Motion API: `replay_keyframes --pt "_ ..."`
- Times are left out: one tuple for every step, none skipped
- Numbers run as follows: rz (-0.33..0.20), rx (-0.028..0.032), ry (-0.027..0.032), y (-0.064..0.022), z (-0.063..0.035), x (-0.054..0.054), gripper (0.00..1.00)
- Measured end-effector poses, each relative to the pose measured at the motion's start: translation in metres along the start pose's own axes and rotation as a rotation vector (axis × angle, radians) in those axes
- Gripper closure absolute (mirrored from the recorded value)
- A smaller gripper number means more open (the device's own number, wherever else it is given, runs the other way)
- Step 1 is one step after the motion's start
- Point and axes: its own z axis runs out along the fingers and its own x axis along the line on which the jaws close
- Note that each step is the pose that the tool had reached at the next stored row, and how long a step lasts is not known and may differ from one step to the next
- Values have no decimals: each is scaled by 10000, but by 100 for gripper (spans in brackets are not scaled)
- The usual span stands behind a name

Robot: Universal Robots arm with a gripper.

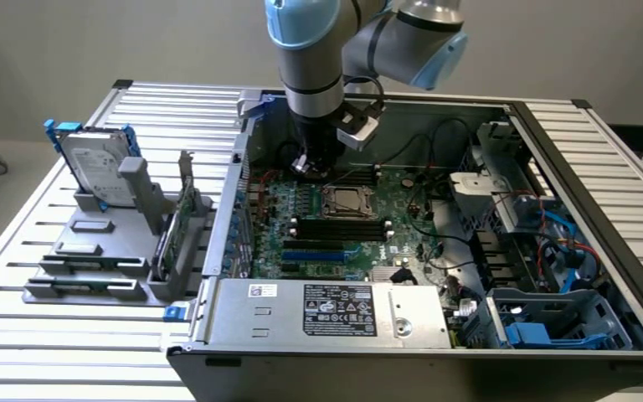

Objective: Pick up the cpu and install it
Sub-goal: 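Install the first cpu locking lever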

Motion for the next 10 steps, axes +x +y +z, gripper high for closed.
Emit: replay_keyframes --pt "-4 -12 -5 0 3 0 89" --pt "-7 -26 -17 -1 4 0 89" --pt "-11 -45 -28 -1 7 0 89" --pt "-17 -64 -40 -1 10 -1 89" --pt "-20 -79 -50 -2 12 -1 89" --pt "-23 -89 -55 -3 15 0 89" --pt "-25 -98 -60 -3 17 1 89" --pt "-28 -105 -63 -3 20 3 89" --pt "-29 -111 -64 -3 22 4 89" --pt "-31 -116 -65 -3 25 6 89"
